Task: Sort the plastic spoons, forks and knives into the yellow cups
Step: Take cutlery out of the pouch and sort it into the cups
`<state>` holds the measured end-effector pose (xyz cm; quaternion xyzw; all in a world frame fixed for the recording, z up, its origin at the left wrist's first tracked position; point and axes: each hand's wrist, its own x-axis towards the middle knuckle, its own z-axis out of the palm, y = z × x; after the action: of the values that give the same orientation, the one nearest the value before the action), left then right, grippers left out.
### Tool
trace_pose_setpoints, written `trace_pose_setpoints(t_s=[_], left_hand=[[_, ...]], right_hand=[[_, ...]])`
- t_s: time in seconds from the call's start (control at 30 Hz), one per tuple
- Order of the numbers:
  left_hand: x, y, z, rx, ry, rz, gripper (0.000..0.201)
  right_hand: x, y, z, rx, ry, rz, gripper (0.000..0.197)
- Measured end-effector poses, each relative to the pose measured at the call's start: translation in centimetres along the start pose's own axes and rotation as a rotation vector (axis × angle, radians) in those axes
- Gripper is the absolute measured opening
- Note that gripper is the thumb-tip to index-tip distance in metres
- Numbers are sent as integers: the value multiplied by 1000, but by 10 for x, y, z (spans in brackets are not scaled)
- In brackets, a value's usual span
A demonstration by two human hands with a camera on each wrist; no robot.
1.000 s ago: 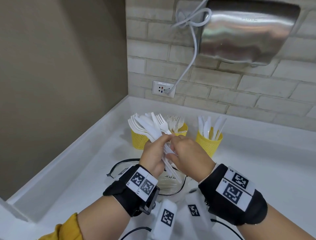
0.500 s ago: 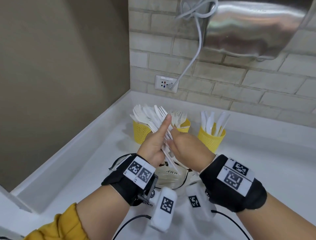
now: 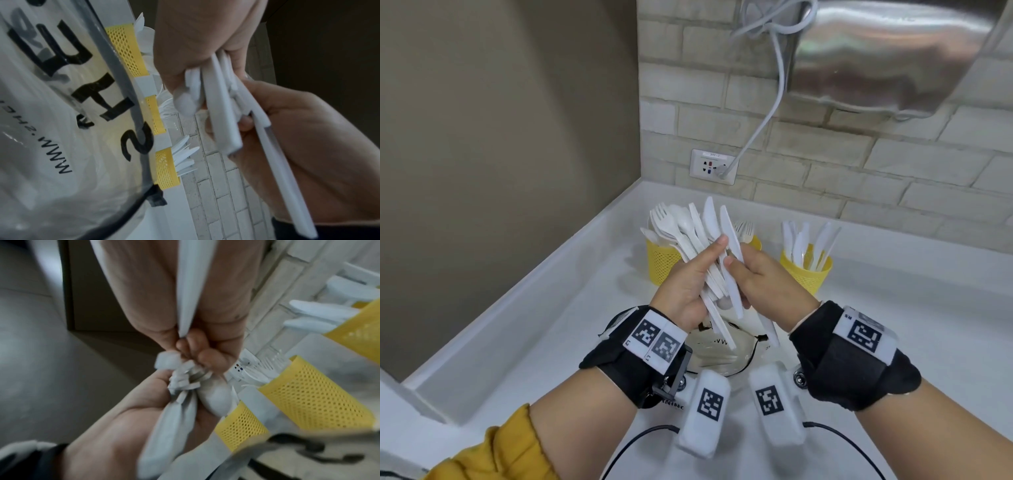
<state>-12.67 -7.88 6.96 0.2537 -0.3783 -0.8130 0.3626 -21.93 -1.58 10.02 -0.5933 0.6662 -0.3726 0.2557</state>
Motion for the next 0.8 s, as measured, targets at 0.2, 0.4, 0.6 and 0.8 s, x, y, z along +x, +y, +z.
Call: trace_pose_setpoints(t_s=[0.2, 0.4, 0.6, 0.8], left_hand=[[2, 9, -7, 3, -66, -22, 26], [4, 15, -13, -142, -53, 100, 24], [-2, 16, -19, -107, -239, 118, 11], [-7, 14, -31, 68, -580, 100, 28]], right_hand=[[-6, 1, -9, 242, -20, 53, 16], [-11, 9, -12, 645, 52, 202, 19], [-7, 11, -5, 961, 1, 237, 16], [8, -2, -17, 791, 110, 47, 20]])
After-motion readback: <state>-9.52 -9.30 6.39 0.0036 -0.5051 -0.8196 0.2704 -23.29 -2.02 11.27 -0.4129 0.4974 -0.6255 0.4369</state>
